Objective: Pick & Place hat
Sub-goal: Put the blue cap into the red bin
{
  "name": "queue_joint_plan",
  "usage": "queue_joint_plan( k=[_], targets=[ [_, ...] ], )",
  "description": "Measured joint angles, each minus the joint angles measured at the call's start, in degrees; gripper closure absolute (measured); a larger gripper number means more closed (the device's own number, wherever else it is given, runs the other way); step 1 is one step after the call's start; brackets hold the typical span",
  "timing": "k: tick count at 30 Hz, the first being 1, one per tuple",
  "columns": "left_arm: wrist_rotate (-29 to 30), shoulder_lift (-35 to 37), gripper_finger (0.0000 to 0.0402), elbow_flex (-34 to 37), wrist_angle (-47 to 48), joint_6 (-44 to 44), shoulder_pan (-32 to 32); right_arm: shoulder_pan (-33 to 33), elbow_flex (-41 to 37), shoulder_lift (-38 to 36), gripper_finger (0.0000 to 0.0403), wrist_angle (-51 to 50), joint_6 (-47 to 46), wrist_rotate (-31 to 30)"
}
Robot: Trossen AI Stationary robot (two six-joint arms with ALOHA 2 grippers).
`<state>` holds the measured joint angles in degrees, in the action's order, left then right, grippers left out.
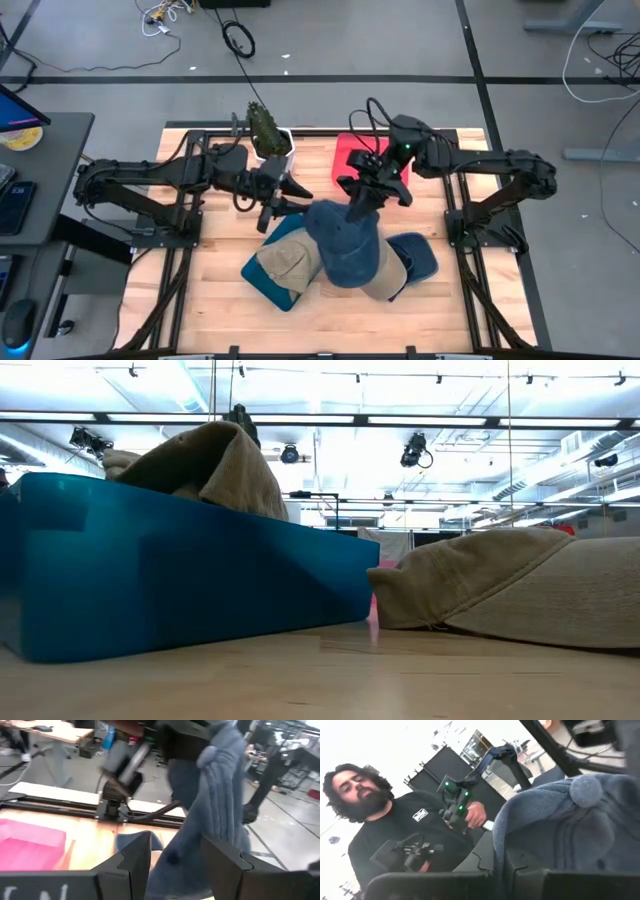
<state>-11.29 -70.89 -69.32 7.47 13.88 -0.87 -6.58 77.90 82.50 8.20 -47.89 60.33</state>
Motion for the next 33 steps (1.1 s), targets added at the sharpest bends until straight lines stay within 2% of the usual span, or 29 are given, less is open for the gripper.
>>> queue_joint_plan(
  k=[8, 15, 20, 33],
  targets=[
    [-8.01, 0.00, 0.0232, 0.00, -0.04, 0.49, 2.12, -2.19, 0.03, 0.21, 0.0403, -1.93, 0.39, 0.79],
    [-19.69, 0.02, 0.0232, 0.00, -0.39, 3.60, 5.66, -2.08, 0.00, 0.21, 0.0403, -4.00, 0.62, 1.38],
    [-27.78, 0.02, 0.0232, 0.00, -4.07, 7.28, 7.57, -2.06, 0.00, 0.21, 0.0403, -4.86, 0.63, 1.64],
    [-26.69, -1.04, 0.0232, -0.01, -5.25, 7.98, 7.83, -2.06, -0.08, 1.01, 0.0403, -3.95, 0.79, -1.16]
  ],
)
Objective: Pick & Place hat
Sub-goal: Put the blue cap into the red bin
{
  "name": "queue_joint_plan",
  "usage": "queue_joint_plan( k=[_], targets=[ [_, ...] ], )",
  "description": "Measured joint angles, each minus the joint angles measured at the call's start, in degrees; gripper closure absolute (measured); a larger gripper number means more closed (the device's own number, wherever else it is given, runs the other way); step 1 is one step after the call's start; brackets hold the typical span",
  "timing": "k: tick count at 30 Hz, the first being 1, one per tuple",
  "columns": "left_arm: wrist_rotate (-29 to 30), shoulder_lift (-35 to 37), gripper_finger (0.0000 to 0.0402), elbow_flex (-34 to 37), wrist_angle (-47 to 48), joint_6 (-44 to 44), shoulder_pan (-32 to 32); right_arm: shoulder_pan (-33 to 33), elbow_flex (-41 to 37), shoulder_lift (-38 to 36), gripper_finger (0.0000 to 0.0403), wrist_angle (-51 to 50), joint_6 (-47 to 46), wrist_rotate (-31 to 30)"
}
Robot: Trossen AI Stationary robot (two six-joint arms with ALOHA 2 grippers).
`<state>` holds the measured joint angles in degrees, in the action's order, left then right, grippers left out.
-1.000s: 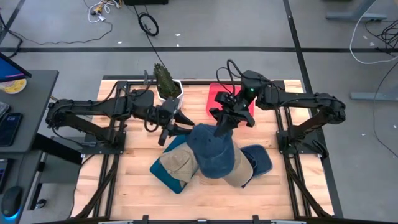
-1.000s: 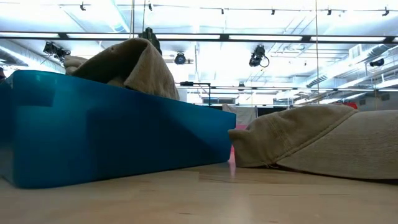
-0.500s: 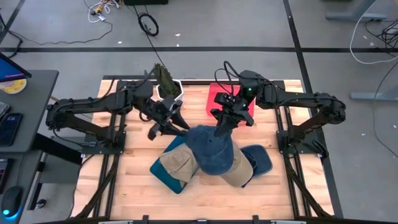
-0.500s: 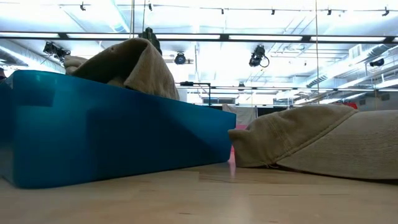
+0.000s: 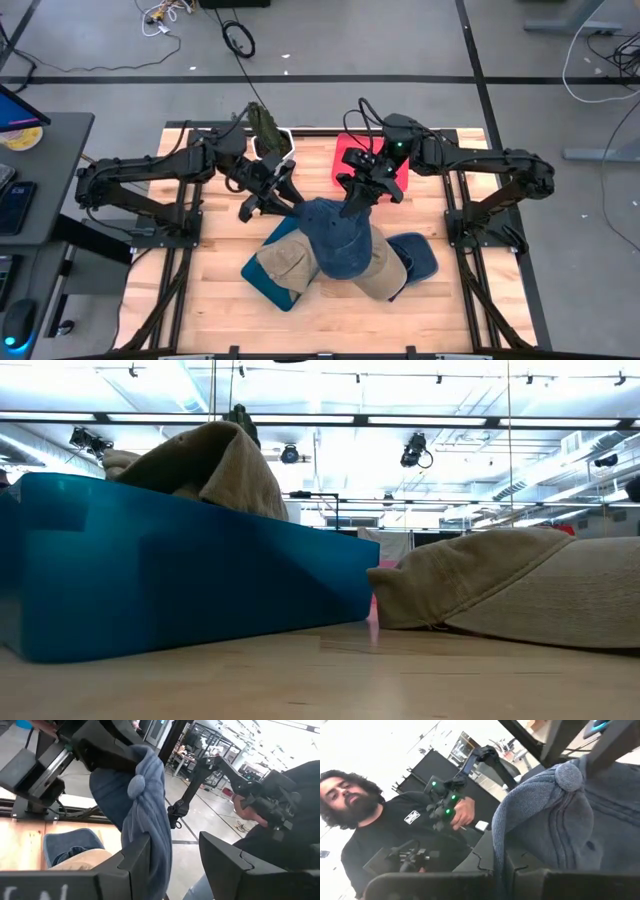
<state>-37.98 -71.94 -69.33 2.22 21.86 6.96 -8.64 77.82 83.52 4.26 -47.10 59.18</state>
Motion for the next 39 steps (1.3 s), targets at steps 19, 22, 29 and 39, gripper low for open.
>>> queue_joint_plan(
  k=[19, 22, 29, 39],
  targets=[
    [-3.82, -3.20, 0.0388, 0.01, 3.32, -5.98, -0.04, 0.00, -0.02, 1.19, 0.0387, 0.77, -1.91, -2.63],
    [-3.14, -3.20, 0.0396, 0.01, 3.30, -6.07, -0.04, -0.02, -0.02, 1.10, 0.0360, 0.89, -3.43, -2.58],
    [-2.97, -3.18, 0.0398, -0.01, 3.45, -6.01, -0.06, -0.22, -0.02, -0.30, 0.0236, 1.02, -8.12, 0.63],
    [3.19, -0.99, 0.0399, 0.00, 3.73, -4.51, -4.94, -5.36, 0.00, -7.69, 0.0104, -32.40, 11.58, -5.15]
  ],
)
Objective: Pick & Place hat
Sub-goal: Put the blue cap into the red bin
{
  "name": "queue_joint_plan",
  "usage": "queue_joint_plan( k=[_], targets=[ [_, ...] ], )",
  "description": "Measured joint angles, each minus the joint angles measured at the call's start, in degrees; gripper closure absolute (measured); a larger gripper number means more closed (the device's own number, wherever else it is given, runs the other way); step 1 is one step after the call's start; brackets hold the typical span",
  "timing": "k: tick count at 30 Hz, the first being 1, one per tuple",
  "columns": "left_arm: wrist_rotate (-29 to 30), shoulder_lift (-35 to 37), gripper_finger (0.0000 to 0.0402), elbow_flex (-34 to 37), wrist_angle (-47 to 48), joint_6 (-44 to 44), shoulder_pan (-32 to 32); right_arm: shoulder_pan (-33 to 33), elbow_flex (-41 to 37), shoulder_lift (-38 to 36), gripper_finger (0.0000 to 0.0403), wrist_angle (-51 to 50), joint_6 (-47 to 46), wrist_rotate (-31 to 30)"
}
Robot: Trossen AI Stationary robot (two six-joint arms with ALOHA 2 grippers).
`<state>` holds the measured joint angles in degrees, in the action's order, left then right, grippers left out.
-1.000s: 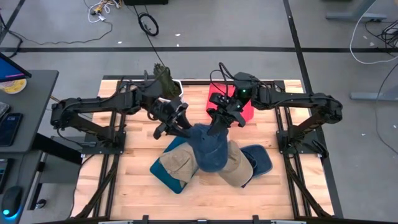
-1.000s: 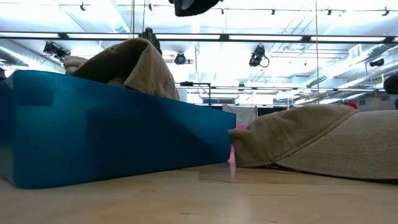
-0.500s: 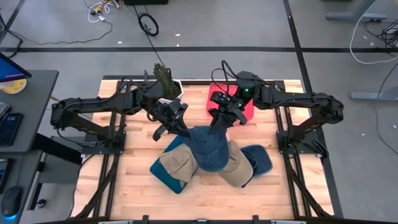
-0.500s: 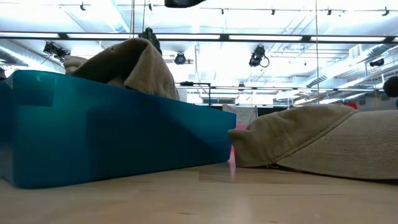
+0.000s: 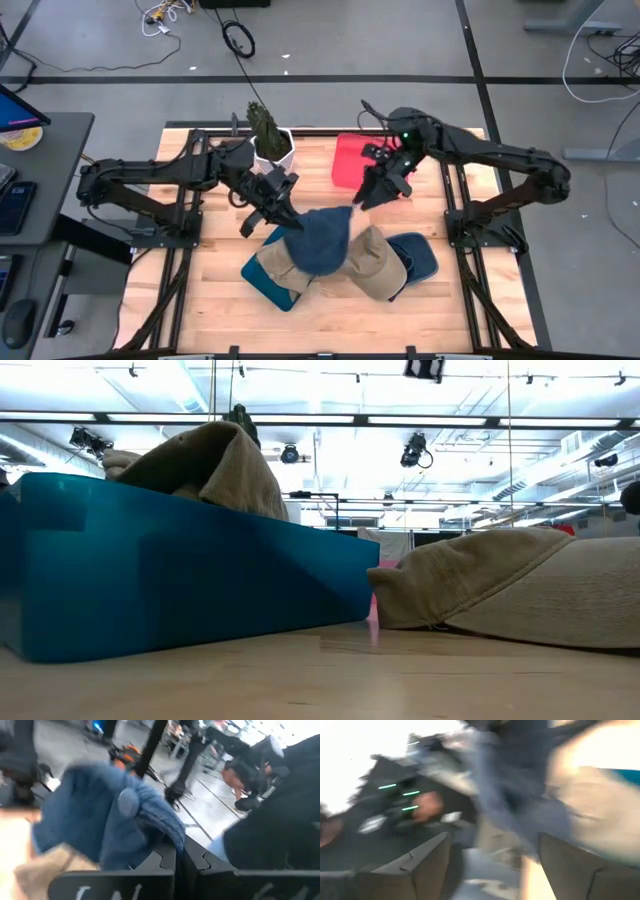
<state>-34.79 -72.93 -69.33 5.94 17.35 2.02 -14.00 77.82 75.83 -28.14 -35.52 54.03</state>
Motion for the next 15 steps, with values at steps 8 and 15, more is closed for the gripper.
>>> queue_joint_plan(
  k=[8, 15],
  targets=[
    [17.38, 3.41, 0.0400, 0.01, 1.85, -0.80, -3.46, -1.24, 0.00, -8.62, 0.0108, -18.15, 6.41, -19.40],
    [38.25, 6.18, 0.0400, 0.01, 2.09, -3.06, -6.71, 3.04, -2.87, -16.95, 0.0117, -21.36, 1.33, -37.13]
  ],
)
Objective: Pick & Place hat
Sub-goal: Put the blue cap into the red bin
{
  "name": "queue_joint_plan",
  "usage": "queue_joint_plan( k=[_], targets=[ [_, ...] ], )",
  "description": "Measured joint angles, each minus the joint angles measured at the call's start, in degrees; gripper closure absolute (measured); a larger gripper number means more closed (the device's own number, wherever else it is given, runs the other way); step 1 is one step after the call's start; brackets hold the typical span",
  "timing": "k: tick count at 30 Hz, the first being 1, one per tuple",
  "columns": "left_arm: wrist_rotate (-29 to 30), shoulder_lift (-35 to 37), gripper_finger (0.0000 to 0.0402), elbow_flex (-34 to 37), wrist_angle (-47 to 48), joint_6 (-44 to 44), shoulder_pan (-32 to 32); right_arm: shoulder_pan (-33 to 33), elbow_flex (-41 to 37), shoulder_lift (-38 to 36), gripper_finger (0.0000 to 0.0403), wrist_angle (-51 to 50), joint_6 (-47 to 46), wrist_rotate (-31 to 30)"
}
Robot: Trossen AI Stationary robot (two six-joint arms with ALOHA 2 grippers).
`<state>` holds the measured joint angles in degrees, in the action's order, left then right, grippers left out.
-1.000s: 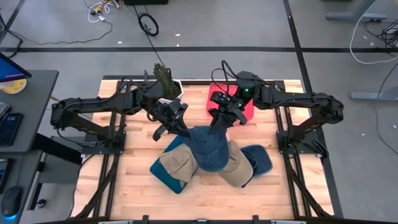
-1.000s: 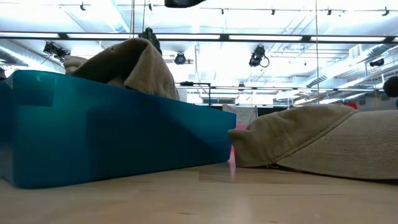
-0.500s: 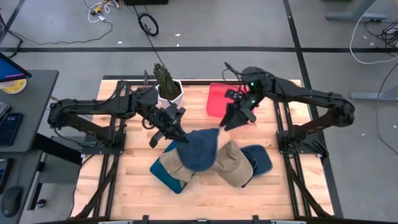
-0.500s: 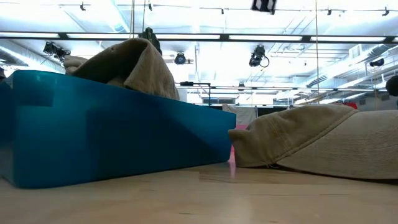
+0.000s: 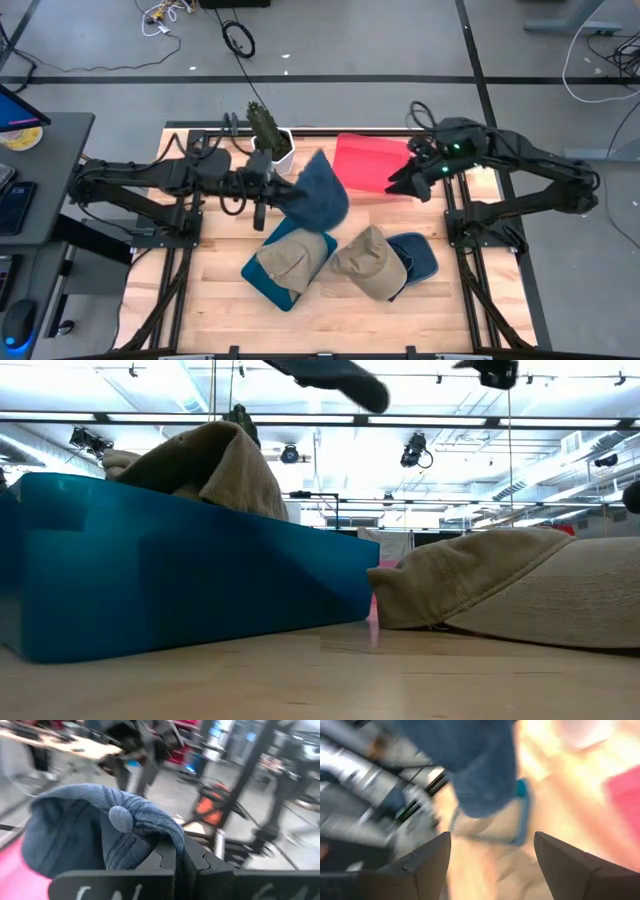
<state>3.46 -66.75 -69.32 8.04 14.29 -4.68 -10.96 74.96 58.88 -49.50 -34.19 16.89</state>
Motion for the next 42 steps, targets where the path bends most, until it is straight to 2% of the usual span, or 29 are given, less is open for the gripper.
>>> queue_joint_plan(
  k=[3, 5, 8, 11, 14, 18, 21, 25, 36, 42],
  targets=[
    [7.68, 0.45, 0.0400, -0.02, -0.93, 0.04, -1.27, 2.32, -4.94, -4.90, 0.0121, 0.55, -4.03, -9.52],
    [12.20, 0.75, 0.0400, 0.00, -0.98, 0.20, -2.44, 3.86, -9.77, -8.42, 0.0125, 2.95, -7.85, -13.43],
    [19.49, 0.86, 0.0400, 0.00, -2.48, 1.52, -4.06, 6.39, -19.20, -13.58, 0.0131, 13.19, -14.77, -15.33],
    [24.58, 0.60, 0.0400, 0.00, -5.60, 1.59, -5.56, 8.73, -30.29, -17.01, 0.0137, 31.72, -20.76, -16.45],
    [27.75, 0.02, 0.0400, -0.01, -9.78, 1.37, -6.58, 10.54, -42.22, -17.16, 0.0140, 55.84, -26.83, -17.85],
    [28.24, -0.74, 0.0400, -0.11, -14.71, -0.37, -7.22, 12.70, -55.39, -12.89, 0.0142, 88.12, -33.52, -25.29],
    [28.49, -1.02, 0.0400, 0.00, -15.87, -0.60, -7.22, 13.20, -60.49, -8.70, 0.0142, 101.75, -35.93, -29.42],
    [28.69, -1.88, 0.0400, 0.00, -19.38, -0.29, -7.03, 13.25, -59.98, -4.00, 0.0142, 105.39, -36.99, -28.29],
    [28.26, -7.71, 0.0400, 0.01, -27.47, -1.37, -6.37, 12.37, -46.34, 7.70, 0.0142, 105.49, -34.84, -22.74],
    [27.02, -8.84, 0.0400, 0.00, -33.19, -3.90, -6.52, 11.89, -44.14, 11.62, 0.0142, 105.16, -37.36, -18.75]
  ],
)
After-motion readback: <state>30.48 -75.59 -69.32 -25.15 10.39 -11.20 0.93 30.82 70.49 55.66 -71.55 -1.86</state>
